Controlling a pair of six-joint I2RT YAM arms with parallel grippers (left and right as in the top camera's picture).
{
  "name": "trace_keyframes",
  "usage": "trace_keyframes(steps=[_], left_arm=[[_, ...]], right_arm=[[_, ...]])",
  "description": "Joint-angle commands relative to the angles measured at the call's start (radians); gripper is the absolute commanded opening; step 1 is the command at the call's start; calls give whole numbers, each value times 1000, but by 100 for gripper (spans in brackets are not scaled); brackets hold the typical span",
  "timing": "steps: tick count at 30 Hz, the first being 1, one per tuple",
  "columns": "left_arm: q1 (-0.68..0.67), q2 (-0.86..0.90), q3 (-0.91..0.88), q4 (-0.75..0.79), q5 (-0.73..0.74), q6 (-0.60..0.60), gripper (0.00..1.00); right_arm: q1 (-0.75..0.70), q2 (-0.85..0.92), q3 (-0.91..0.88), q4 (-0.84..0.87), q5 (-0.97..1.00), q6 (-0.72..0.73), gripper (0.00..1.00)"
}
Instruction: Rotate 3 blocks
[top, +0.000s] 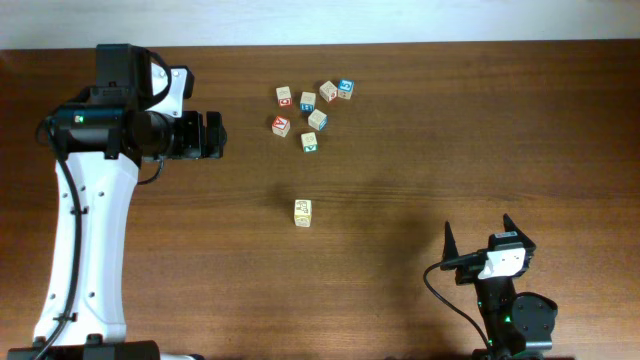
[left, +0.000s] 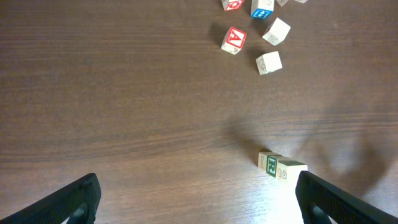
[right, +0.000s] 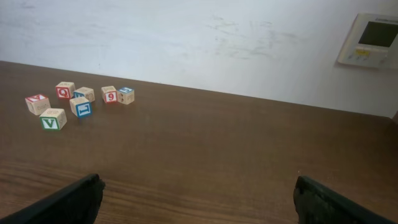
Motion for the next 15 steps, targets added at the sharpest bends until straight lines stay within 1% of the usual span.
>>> trace_keyframes(steps=[1,5,7,10,12,13,15], left_arm=[[2,-43,5,-17,-11,26,99],[2,-151,-10,3,-103,35,99],[3,-254,-93,105,-124,66,99],[3,-462,-382,406,-118,76,99],[3,-575,-559,554,-96,77,99],[2,-652,-681,644,-86,76,99],[2,-766,-851,754,-82,77,99]], right_arm=[[-6,-11,-8,-1,-6,-1,98],[-6,-10,-8,-1,-6,-1,98],[-6,-11,-8,-1,-6,-1,98],[-6,-11,-8,-1,-6,0,98],[-6,-11,-8,-1,-6,0,98],[-6,-11,-8,-1,-6,-1,98],[-6,-11,-8,-1,-6,-1,98]])
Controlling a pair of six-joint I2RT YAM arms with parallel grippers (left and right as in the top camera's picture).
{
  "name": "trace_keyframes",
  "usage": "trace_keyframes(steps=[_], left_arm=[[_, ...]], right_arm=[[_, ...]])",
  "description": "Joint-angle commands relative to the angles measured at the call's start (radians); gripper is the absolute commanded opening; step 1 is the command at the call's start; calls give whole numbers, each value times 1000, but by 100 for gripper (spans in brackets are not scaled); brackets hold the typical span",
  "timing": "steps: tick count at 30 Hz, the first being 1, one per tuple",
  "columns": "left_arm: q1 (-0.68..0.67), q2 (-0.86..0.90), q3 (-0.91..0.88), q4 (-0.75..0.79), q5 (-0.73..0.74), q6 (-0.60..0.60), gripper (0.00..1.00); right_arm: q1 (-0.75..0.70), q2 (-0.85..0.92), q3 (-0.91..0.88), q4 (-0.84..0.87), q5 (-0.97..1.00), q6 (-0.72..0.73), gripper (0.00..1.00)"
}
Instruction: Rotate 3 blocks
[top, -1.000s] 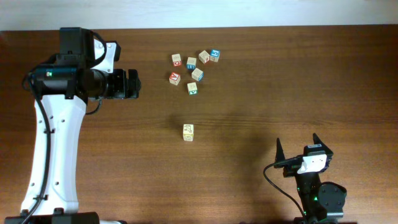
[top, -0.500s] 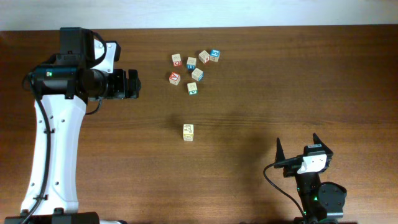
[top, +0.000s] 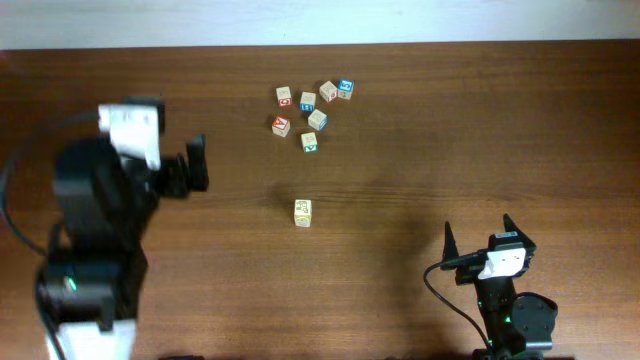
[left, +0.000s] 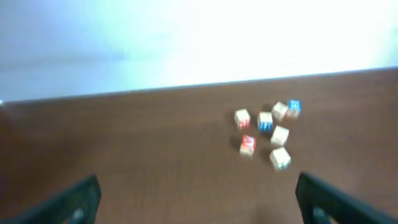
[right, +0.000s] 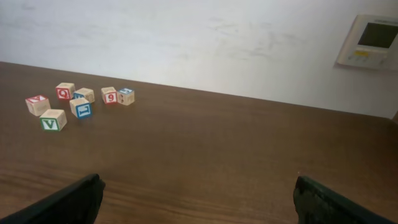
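Several small wooden letter blocks (top: 310, 110) lie clustered at the far middle of the table. One yellowish block (top: 303, 212) lies apart, nearer the middle. My left gripper (top: 196, 165) is open and empty at the left, well away from every block. Its wrist view is blurred and looks across the table at the cluster (left: 267, 130), with the fingertips (left: 81, 199) wide apart at the bottom corners. My right gripper (top: 478, 233) stands open and empty at the near right. Its view shows the cluster (right: 78, 102) far off at the left.
A pale wall (right: 199, 37) rises behind the table's far edge, with a small control panel (right: 372, 40) on it at the right. The brown wooden table (top: 450, 140) stretches between the arms and the blocks.
My left arm has drawn back toward the near left. Its camera looked down at the table and the lone block before and now faces the far wall. Both grippers stay open; no block moved.
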Motion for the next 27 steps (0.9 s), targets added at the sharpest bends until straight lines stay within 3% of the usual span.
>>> trace_keyframes(steps=[1,8,12,20,27], left_arm=[[2,-179,-304,146,17,21,99],[2,-525,-734,443,17,75,99],[2,-689,-887,531,17,191,99],[2,-929,-1062,523,14,316,99],[2,-933,-1059,459,-5,333,99]], right_arm=[[-6,-8,-8,-1,-6,0,98],[-6,-8,-8,-1,-6,0,98],[-6,-8,-8,-1,-6,0,98],[-6,-8,-8,-1,-6,0,98],[-6,-8,-8,-1,-6,0,98]])
